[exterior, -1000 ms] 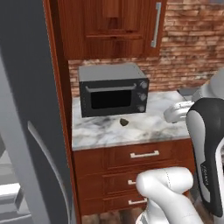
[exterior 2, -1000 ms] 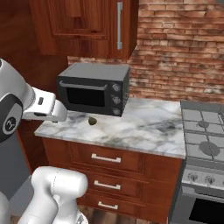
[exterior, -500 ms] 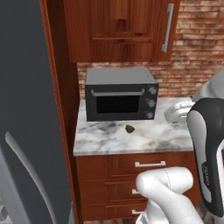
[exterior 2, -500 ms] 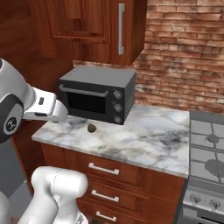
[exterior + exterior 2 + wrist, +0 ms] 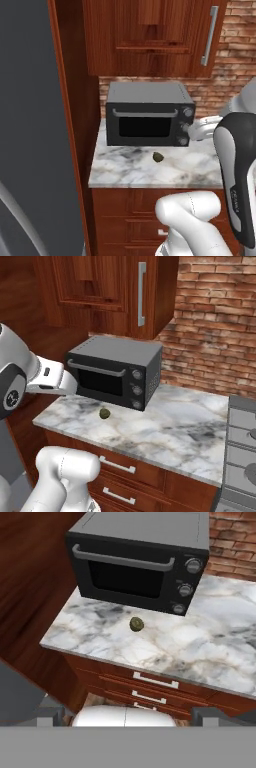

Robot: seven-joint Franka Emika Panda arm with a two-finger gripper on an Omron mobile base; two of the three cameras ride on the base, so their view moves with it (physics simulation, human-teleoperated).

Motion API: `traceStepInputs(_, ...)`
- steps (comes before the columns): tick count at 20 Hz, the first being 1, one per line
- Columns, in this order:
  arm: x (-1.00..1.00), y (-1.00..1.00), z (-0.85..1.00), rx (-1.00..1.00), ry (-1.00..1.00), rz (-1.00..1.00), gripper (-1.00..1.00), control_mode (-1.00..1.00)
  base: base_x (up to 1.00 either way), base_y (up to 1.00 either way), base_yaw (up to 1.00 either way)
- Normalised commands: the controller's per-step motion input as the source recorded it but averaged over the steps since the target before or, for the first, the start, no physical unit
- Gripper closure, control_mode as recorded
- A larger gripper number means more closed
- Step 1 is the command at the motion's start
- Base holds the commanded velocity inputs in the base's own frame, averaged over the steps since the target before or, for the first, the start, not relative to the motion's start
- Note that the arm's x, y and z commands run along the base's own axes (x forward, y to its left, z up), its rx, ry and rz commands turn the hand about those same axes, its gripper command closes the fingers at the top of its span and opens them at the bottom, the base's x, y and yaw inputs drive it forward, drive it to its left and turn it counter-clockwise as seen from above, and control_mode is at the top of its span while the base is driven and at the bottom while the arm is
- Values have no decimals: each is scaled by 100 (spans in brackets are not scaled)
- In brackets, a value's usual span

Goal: Place the beers on the top shelf of the fridge to keep them out of children's reach, and place the kiwi on lower shelves for easy access.

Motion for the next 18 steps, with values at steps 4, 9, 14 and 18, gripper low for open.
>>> traceStepInputs(4, 5, -9, -16, 0, 2, 3, -100, -100, 18, -26, 10)
traceStepInputs(9, 28, -24, -69, 0, 10, 6, -100, -100, 0, 0, 0)
traceStepInputs(14, 41, -15, -78, 0, 12, 3, -100, -100, 0, 0, 0)
traceStepInputs(18, 53, 0, -69, 0, 9, 0, -100, -100, 0, 0, 0)
